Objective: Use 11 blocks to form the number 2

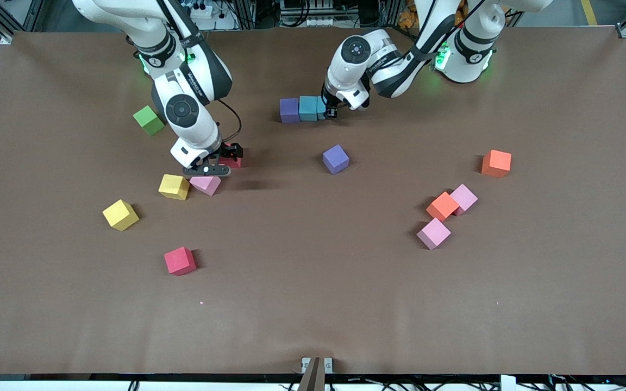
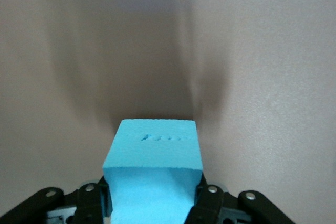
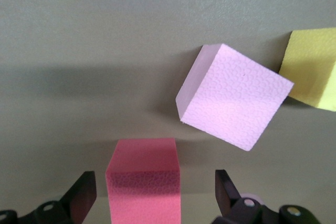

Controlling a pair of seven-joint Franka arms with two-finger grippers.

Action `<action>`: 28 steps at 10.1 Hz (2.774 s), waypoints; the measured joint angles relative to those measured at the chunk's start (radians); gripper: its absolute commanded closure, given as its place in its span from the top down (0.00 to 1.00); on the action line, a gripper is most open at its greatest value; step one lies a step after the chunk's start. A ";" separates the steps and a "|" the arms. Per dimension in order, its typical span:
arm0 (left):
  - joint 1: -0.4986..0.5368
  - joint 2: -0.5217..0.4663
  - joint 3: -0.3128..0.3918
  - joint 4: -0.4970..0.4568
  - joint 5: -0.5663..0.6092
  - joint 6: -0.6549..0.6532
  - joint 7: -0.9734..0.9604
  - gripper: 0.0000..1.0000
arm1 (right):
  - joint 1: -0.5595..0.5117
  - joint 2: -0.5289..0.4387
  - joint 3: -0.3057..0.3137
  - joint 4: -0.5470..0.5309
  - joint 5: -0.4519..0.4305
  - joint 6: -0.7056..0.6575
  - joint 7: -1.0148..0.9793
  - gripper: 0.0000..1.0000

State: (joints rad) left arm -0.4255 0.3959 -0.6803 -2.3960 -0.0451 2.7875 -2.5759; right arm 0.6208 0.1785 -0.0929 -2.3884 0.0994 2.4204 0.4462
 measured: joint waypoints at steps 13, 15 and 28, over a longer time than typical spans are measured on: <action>-0.048 -0.047 0.016 0.049 0.020 -0.032 -0.020 1.00 | 0.029 0.060 0.005 -0.058 0.022 0.113 0.001 1.00; -0.061 -0.090 0.015 0.051 0.020 -0.069 -0.033 1.00 | 0.029 0.066 0.005 -0.058 0.022 0.114 0.001 1.00; 0.178 0.143 0.032 0.446 0.255 -0.374 0.729 1.00 | 0.031 0.013 0.010 -0.042 0.029 0.054 0.002 0.08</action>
State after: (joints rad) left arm -0.2477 0.5388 -0.6482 -1.9498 0.2102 2.4131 -1.8470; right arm 0.6517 0.1919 -0.0829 -2.4300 0.1286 2.4748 0.4479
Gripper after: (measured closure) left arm 0.000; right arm 0.454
